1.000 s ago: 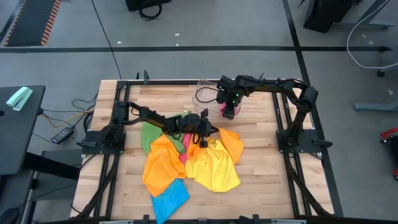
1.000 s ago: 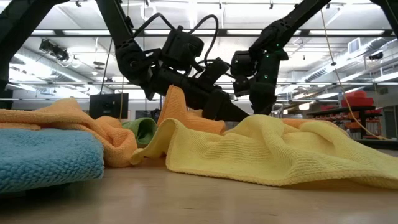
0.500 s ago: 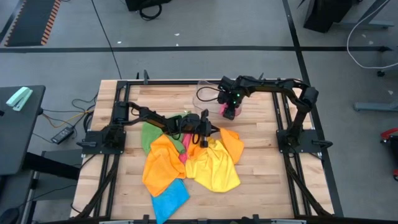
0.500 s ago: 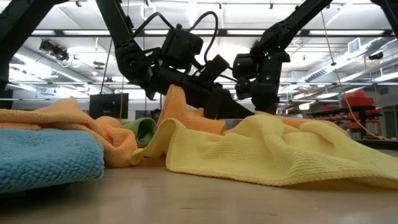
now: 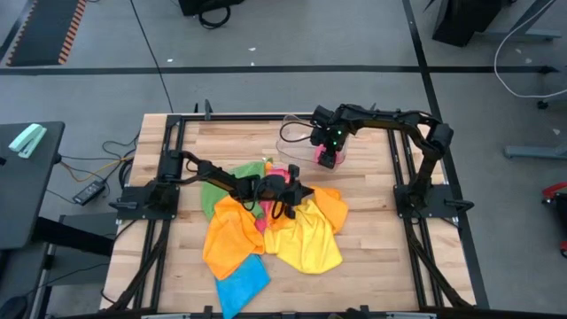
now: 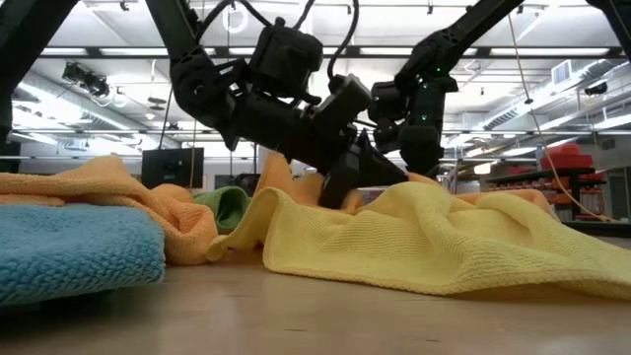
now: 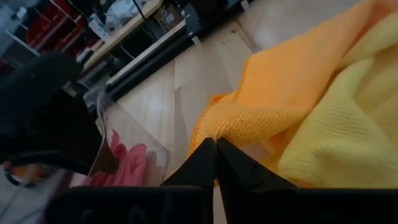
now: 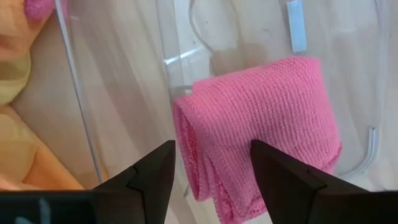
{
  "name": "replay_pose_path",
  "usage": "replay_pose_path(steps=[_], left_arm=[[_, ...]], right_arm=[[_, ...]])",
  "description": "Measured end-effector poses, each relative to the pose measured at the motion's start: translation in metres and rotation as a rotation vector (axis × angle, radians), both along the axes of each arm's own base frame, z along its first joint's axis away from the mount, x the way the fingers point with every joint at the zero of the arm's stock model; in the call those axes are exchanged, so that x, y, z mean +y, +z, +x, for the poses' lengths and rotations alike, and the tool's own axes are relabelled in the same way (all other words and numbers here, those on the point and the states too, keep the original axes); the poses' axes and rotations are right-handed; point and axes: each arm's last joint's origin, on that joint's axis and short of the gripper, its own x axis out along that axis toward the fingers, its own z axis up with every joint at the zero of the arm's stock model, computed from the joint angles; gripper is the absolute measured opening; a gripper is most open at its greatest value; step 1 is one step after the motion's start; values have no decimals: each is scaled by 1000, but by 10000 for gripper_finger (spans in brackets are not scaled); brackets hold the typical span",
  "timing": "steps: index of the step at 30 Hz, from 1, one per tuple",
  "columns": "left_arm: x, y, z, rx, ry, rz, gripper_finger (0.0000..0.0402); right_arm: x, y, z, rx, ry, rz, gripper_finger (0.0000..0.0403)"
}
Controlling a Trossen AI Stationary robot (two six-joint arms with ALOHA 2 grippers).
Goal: Fold microfiber towels
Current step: Put the pink microfiber cloth into the transparent bin
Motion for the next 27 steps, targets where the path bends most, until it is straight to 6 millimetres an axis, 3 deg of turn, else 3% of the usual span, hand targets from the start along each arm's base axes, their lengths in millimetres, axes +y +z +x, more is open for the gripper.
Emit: replay_pose_path(steps=[6,14,27], left_arm=[[-13,2,0,-5,-12,67,13],[-13,3,0,-10,22,106,22],[-13,2,-1,6,21,108,28]], right_arm=[[0,2,-5,22,-7,16,217],[1,4,-6,35,47,18,211],[-16,12,-7,-21,36,-26,56]])
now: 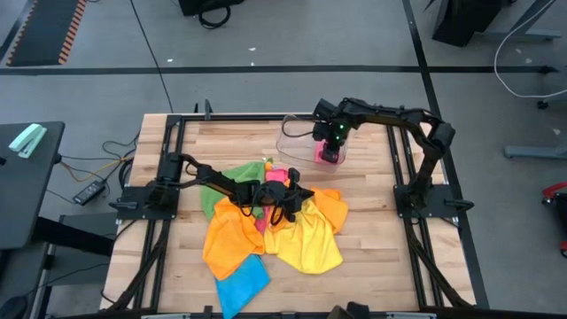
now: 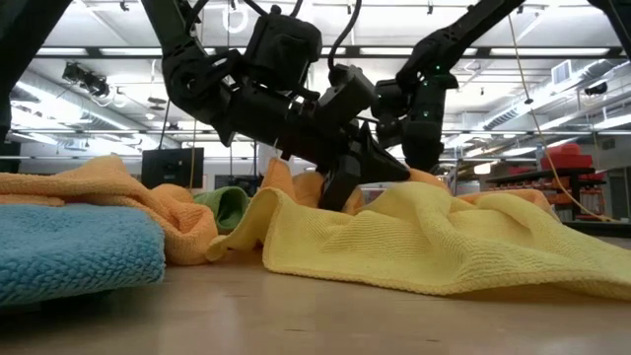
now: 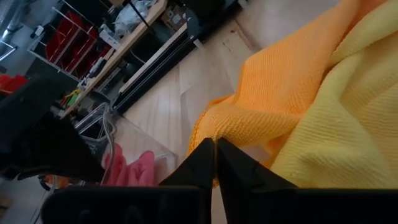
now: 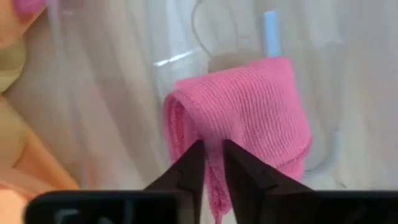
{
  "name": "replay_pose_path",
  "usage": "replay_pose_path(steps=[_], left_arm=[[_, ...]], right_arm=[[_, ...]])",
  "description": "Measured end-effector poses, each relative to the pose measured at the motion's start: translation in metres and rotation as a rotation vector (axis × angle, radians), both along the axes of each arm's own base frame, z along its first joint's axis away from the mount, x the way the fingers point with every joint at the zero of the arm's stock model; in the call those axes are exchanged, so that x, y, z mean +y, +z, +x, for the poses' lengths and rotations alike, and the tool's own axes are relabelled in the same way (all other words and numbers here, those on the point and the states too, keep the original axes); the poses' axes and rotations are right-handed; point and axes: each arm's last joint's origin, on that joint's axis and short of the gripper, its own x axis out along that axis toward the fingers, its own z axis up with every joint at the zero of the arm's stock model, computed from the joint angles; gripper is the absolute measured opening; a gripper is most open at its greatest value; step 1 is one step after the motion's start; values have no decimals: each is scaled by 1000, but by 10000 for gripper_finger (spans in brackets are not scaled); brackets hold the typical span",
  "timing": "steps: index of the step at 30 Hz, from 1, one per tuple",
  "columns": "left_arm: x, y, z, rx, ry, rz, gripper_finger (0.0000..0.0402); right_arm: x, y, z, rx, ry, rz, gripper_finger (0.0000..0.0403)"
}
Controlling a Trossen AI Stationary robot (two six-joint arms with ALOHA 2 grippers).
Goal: Fold microfiber towels
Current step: Put the pink microfiber cloth into the transparent bin
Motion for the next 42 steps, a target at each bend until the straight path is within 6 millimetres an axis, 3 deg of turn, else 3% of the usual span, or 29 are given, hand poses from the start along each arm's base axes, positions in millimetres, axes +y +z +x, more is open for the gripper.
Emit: replay_pose_path(steps=[7,14,19,25,28,42], left_arm=[[0,0,0,0,0,0,19],[0,0,0,0,0,0,22],[0,0,0,-5,-9,-5,32],[0,1,0,-7,-8,-11,23],[0,0,0,-5,-8,-11,17],[0,0,0,-3,-9,-11,22]], right_arm=[[-8,0,-4,-34,-24,28,40],[9,-16,1,-36,29,39,39],[11,-21,5,-60,24,25,39],[7,-52,12,15,20,87,39],[5,-56,15,27,18,102,39],[12,-16,5,-44,2,37,42]])
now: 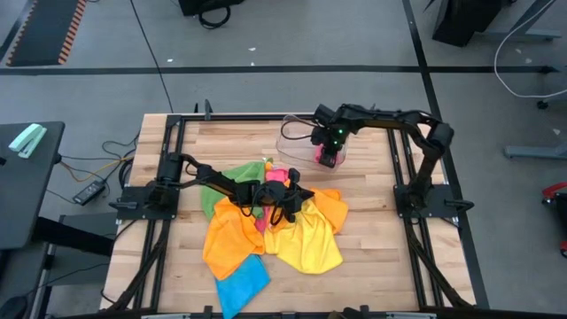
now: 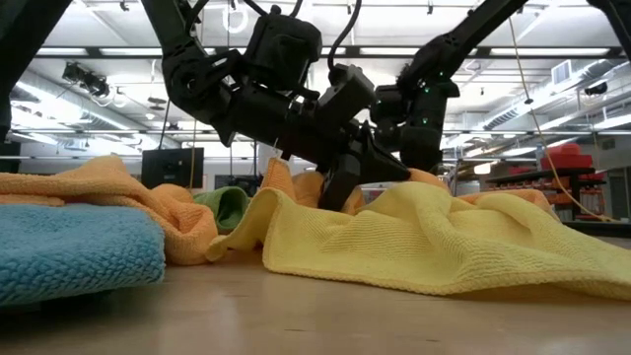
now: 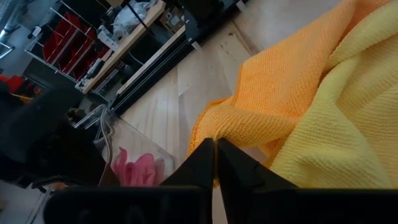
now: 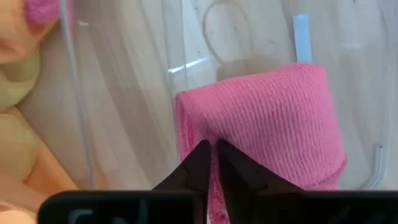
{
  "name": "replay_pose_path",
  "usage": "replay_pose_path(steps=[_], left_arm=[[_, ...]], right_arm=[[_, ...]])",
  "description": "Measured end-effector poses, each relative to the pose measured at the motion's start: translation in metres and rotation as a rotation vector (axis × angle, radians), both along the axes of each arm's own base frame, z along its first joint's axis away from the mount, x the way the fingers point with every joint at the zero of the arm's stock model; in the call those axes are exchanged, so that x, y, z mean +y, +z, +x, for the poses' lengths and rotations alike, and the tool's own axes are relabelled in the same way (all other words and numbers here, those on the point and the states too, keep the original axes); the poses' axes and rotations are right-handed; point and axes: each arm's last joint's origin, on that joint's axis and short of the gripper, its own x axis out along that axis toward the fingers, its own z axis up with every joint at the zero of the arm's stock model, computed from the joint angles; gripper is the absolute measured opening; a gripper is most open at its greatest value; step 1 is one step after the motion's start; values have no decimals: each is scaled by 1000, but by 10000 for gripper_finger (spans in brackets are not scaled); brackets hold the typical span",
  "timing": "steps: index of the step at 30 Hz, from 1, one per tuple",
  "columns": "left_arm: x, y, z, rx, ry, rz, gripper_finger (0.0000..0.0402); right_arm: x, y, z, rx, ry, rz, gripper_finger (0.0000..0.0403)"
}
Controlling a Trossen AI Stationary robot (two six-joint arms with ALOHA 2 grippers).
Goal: Fold microfiber towels
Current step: Put the pink microfiber cloth into the transparent bin, then fold the right orange microfiber cloth
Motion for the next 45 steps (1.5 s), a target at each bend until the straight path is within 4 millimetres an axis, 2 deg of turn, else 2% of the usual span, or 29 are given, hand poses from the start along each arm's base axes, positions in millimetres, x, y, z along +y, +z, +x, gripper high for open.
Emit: replay_pose_path(steps=[3,8,14,20,24,28,31,39,45], left_arm=[[0,0,0,0,0,0,16],[0,0,0,0,0,-1,25],[1,0,0,-13,-19,-65,26],[9,-3,-1,10,-16,-104,13],[12,-3,-1,8,-4,-121,22],[12,-3,0,2,-5,-120,29],[12,0,0,-21,-7,-121,30],[9,5,1,-79,1,-183,18],[6,28,-3,-81,-13,-187,16]], right_arm=[[0,1,0,0,-13,6,57],[1,3,-2,24,-14,22,109],[-3,25,2,36,-20,2,164],[-2,52,0,13,-39,-41,181],[22,80,-8,-161,1,-152,172],[51,90,-21,-361,51,-240,164],[74,86,-33,-457,101,-273,161],[128,57,-62,-668,137,-236,161],[158,24,-71,-739,137,-175,161]])
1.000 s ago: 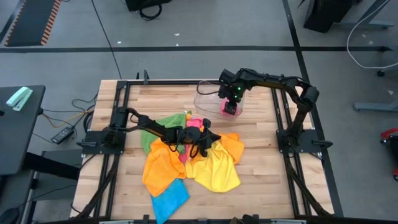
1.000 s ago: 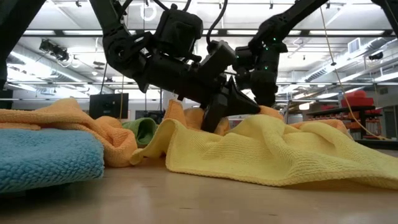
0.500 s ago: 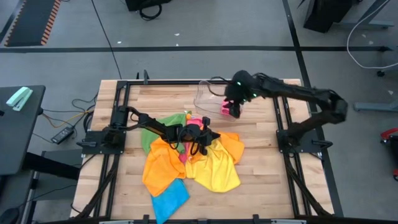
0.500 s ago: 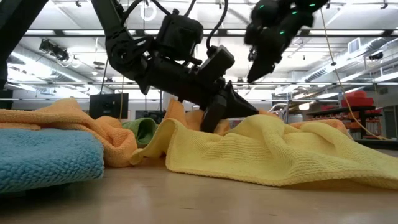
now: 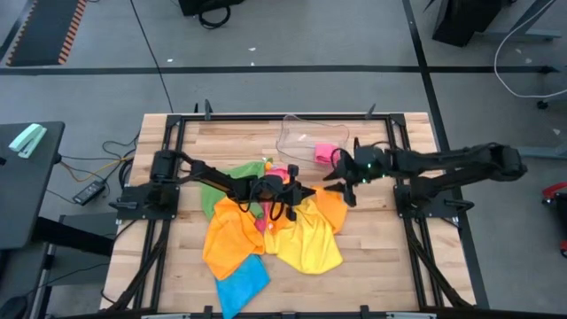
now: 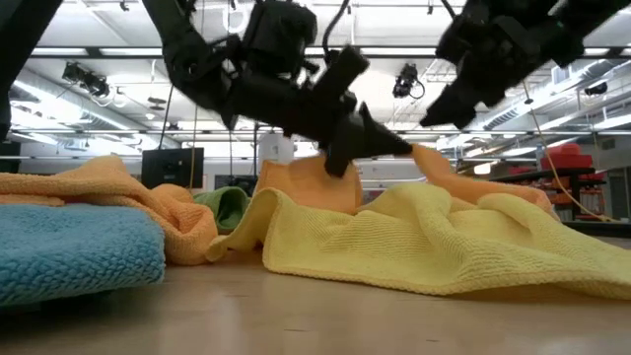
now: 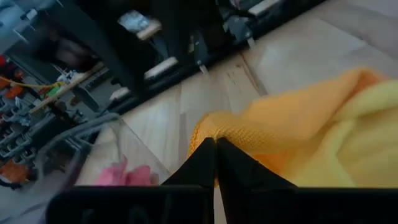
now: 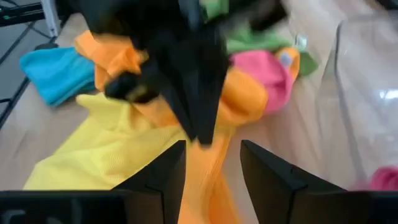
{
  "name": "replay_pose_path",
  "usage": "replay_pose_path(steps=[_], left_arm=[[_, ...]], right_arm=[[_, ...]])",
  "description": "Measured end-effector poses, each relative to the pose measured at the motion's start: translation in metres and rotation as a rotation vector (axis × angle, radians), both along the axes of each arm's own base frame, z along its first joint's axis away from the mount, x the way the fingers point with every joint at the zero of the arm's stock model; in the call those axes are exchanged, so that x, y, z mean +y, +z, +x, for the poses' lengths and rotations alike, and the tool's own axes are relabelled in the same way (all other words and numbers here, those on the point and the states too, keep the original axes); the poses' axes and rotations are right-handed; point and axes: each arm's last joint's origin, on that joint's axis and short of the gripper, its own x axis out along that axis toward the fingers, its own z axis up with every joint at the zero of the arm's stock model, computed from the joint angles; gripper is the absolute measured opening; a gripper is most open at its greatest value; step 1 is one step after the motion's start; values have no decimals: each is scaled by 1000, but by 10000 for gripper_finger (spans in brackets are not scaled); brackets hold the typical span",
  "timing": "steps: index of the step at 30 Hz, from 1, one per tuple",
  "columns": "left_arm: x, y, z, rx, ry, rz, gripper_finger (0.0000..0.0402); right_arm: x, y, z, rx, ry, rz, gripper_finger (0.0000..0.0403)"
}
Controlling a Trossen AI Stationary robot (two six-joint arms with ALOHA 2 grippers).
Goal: Fold microfiber towels
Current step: Fold the right orange microfiber cloth
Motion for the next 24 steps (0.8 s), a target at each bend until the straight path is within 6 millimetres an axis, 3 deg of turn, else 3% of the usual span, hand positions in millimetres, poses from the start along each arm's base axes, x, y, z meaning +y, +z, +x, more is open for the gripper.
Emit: replay_pose_path(steps=[5,11,14,19,24], left_arm=[[-4,33,-3,10,-13,11,9],[-7,69,-20,99,28,-21,6],[-6,90,-34,136,63,-109,15],[-18,109,-59,217,81,-256,19],[-36,119,-78,339,-125,-426,8]], right_arm=[[17,-14,-2,25,-93,-6,161],[34,4,3,-47,-99,-20,161],[44,4,2,-39,-97,7,161],[59,1,-1,-20,-102,61,161],[75,-2,-4,-10,-109,93,161]])
